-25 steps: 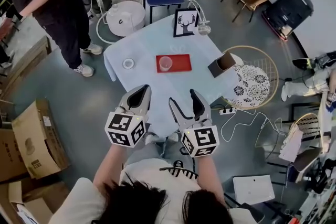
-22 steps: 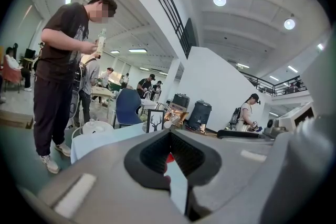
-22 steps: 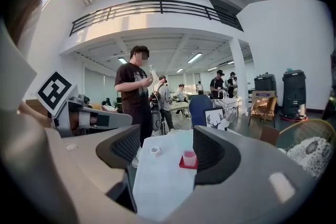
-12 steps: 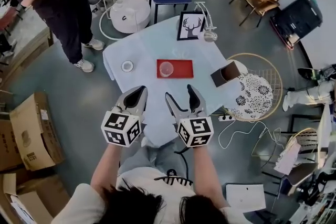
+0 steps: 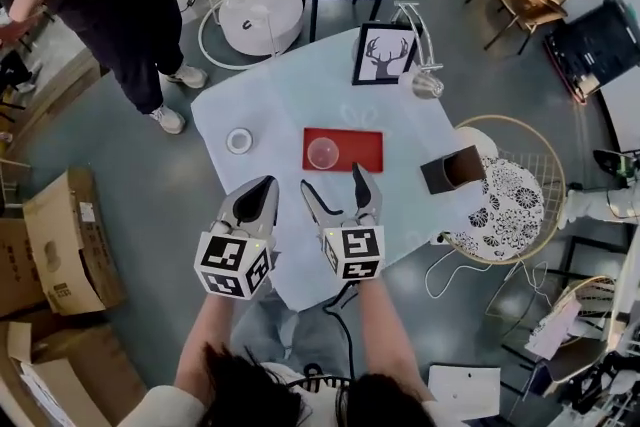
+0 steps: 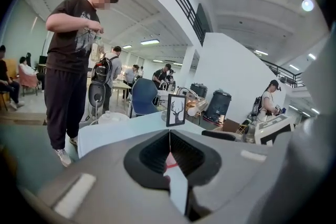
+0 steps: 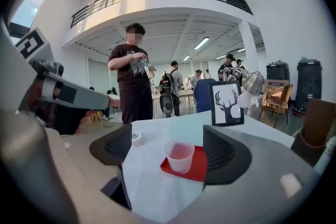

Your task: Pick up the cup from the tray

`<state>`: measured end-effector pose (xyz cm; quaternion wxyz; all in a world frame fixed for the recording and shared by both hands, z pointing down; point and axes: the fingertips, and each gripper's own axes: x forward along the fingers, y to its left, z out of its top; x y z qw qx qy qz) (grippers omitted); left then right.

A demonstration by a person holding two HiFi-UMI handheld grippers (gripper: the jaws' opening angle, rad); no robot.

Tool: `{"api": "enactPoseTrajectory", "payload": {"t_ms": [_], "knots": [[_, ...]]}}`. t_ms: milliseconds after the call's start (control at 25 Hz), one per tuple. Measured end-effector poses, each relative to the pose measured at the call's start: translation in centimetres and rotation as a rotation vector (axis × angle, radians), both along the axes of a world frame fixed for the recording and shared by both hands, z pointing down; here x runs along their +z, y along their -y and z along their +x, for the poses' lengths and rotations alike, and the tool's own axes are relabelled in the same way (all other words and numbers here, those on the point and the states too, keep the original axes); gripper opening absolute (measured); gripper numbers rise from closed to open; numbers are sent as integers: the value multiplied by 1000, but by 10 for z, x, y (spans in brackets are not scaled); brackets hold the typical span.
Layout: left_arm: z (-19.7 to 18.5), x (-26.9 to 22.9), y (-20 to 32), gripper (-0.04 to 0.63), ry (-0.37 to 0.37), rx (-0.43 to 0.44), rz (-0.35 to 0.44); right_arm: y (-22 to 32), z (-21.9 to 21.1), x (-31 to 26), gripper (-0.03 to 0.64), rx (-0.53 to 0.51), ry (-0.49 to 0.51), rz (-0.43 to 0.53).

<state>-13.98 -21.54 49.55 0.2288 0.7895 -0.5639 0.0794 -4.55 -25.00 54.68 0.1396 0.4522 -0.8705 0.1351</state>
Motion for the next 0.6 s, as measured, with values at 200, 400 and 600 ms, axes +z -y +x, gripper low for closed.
{"api": "enactPoseTrajectory", "payload": {"t_ms": [200, 400, 600], "knots": [[2, 24, 8, 0, 11, -9, -39, 24, -5, 49, 437, -4, -57, -59], [-6, 32, 18, 0, -18, -69, -65, 41, -7, 77, 437, 24, -86, -114], [-17, 27, 26, 0, -83, -141, -67, 46, -16, 90, 437, -29, -126, -141]]}}
